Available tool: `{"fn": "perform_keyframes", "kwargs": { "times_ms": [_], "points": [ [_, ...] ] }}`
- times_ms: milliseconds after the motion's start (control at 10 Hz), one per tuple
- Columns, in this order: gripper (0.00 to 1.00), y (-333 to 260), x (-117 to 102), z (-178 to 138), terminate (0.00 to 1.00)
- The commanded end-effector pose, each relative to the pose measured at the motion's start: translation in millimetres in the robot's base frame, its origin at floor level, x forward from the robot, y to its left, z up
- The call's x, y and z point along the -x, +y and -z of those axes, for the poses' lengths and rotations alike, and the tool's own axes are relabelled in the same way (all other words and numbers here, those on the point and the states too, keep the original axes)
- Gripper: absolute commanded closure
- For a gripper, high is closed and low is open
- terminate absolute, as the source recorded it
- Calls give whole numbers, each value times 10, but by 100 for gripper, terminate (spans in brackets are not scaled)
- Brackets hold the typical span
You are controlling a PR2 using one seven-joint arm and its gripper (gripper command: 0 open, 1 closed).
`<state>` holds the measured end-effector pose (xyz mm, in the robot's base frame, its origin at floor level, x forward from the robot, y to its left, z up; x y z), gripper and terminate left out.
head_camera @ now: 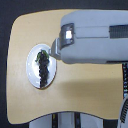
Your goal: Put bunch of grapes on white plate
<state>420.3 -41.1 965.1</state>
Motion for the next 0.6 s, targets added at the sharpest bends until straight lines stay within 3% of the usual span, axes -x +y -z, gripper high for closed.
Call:
{"fn": "perform_keyframes", "kwargs": {
  "times_ms": [0, 500],
  "points": [
    [0, -1184, -165, -284, 0],
    [0, -1977, -264, -427, 0]
  ]
}}
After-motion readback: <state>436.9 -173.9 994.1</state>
